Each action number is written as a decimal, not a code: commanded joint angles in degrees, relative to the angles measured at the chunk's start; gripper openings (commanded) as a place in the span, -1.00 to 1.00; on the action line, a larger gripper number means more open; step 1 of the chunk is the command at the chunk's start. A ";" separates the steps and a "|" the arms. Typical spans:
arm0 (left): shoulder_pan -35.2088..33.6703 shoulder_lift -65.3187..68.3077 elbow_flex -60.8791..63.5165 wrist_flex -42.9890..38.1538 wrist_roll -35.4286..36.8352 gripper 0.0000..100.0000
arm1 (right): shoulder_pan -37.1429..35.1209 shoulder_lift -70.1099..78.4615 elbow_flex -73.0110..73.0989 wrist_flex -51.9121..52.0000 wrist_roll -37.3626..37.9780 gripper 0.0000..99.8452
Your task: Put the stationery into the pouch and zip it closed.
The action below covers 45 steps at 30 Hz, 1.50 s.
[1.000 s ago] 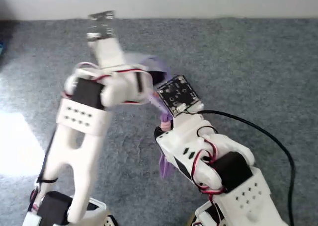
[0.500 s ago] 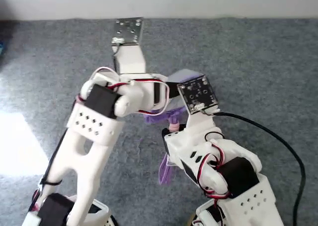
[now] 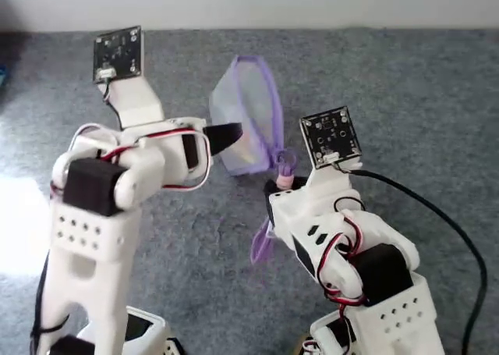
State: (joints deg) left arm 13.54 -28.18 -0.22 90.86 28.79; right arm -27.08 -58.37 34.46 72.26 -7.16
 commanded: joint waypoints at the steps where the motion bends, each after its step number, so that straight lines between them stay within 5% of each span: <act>1: -0.44 -2.81 -2.42 -0.35 -0.88 -0.35 | 0.40 -1.01 -1.41 -2.77 3.16 -0.98; 13: 3.08 -5.36 4.44 5.80 -10.99 -0.35 | 0.84 -0.92 -5.36 -5.32 17.41 -0.98; 25: 3.43 -5.63 23.52 -17.85 -21.01 -0.35 | 4.62 -0.48 -13.71 -3.47 27.43 -0.98; 45: 14.68 -14.59 24.84 -21.27 -21.98 -0.35 | 6.20 1.89 -13.71 -6.37 33.14 -0.98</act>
State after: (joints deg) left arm 26.73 -40.13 24.13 72.57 6.99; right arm -21.36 -56.70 24.35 68.22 25.54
